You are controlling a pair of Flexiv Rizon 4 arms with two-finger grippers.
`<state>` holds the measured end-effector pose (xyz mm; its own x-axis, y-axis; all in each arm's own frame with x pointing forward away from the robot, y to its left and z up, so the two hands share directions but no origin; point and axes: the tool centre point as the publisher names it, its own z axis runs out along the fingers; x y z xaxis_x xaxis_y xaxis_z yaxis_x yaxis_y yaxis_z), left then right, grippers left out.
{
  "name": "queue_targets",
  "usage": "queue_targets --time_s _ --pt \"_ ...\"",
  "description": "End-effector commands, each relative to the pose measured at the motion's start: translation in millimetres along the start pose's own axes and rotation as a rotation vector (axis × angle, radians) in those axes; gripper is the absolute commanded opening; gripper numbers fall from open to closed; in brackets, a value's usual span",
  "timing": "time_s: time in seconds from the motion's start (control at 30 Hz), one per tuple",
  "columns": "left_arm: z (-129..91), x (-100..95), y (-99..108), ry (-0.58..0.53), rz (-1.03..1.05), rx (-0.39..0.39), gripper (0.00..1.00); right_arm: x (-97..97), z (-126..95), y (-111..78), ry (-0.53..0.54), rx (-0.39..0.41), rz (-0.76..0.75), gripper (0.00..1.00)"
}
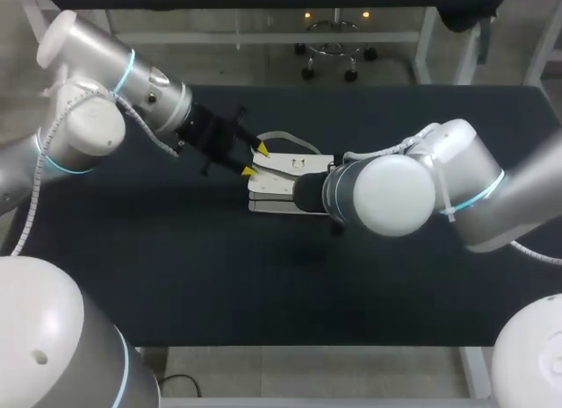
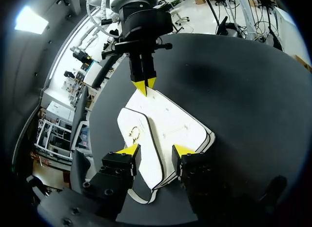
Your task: Pick up the bag, open it, inspect its contents, close it, and place it on the opposite side
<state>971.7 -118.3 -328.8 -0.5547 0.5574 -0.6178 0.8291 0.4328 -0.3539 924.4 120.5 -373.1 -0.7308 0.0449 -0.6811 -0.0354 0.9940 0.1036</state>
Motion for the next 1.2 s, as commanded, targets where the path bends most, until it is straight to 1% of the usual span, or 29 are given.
queue_targets --time_s 0.03,0.5,0.87,1.2 --pt "6 -5.7 -3 0.02 0.011 0.002 0.46 3.8 2 -2.4 -0.014 -0.014 0.0 0.0" --pt "24 -8.1 -5 0.056 0.009 0.003 0.43 3.8 2 -2.4 -0.014 -0.014 0.0 0.0" --pt "40 -9.4 -6 0.056 0.017 -0.028 0.38 3.8 2 -2.4 -0.014 -0.014 0.0 0.0" --pt "51 -13.4 -1 0.01 0.014 -0.088 0.27 3.8 2 -2.4 -0.014 -0.014 0.0 0.0"
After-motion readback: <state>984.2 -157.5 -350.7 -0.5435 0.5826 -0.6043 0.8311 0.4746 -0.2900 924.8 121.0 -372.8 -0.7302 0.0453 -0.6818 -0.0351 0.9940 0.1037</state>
